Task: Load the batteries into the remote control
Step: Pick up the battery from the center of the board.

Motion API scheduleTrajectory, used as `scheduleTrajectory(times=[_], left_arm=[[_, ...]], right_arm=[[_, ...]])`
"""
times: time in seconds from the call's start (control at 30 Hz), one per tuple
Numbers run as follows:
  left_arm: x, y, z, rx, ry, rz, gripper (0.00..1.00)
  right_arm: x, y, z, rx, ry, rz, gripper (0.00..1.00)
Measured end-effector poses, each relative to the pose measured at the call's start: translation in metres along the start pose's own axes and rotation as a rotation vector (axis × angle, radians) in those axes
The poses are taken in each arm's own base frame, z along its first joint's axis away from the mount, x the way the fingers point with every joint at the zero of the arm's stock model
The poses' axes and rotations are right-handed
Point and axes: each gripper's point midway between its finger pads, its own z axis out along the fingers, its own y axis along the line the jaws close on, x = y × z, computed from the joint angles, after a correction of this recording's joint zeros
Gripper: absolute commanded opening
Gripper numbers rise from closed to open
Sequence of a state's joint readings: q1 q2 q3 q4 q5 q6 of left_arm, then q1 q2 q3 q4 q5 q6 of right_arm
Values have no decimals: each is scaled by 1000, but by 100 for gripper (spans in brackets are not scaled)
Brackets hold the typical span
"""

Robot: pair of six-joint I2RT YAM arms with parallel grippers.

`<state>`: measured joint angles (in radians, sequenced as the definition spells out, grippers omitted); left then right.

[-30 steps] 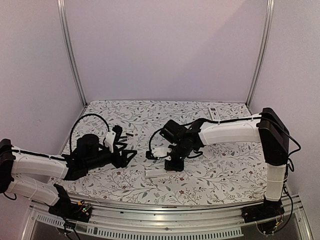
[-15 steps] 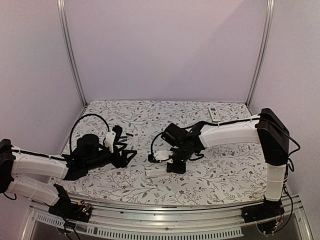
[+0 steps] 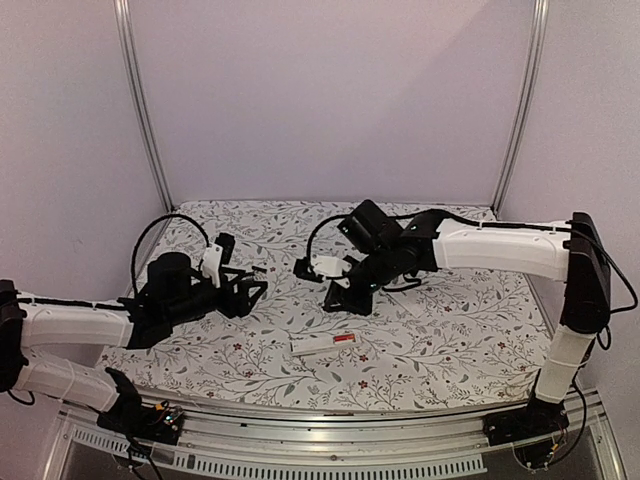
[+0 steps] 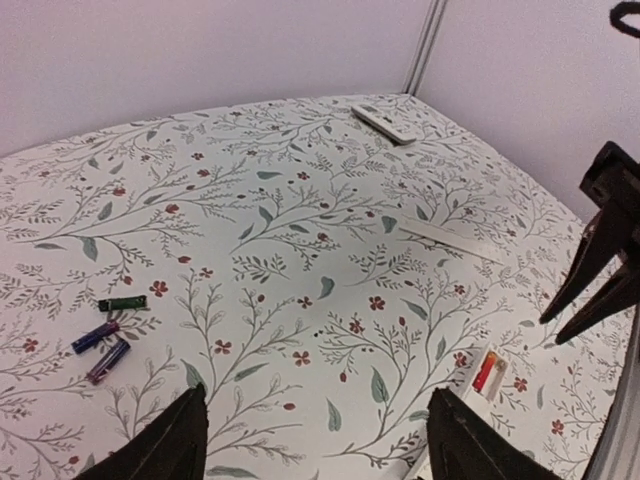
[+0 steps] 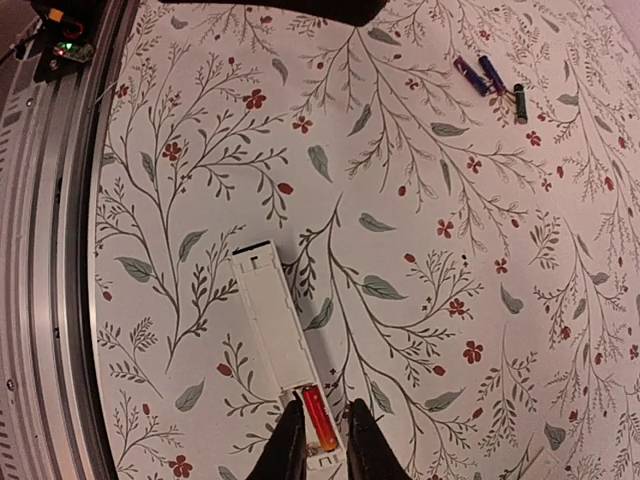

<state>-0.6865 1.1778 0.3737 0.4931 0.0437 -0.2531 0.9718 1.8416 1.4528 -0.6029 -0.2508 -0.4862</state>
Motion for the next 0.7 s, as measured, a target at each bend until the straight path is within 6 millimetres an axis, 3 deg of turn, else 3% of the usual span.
scheduleTrajectory(times=[0.13,0.23,0.33,0.47,0.57,0.7], left_arm=[[-39,31,12,-122,-29,-52,82],[-75,60,36,-224,-6,-75,82],[-89,94,55,-300,49,-106,79],[-85,128,78,-368,135,-151,75],[-79,132,98,-351,190,-140,76],[-77,107,121,-153,285,66,69]], right_arm=[[-21,-44,-42,114,-139,111,30],[-24,-79,-69,214,-221,214,36],[-13,-101,-83,299,-248,308,38],[-1,-107,-82,347,-238,377,41],[10,-105,-74,352,-219,415,42],[27,-99,-69,355,-195,441,44]])
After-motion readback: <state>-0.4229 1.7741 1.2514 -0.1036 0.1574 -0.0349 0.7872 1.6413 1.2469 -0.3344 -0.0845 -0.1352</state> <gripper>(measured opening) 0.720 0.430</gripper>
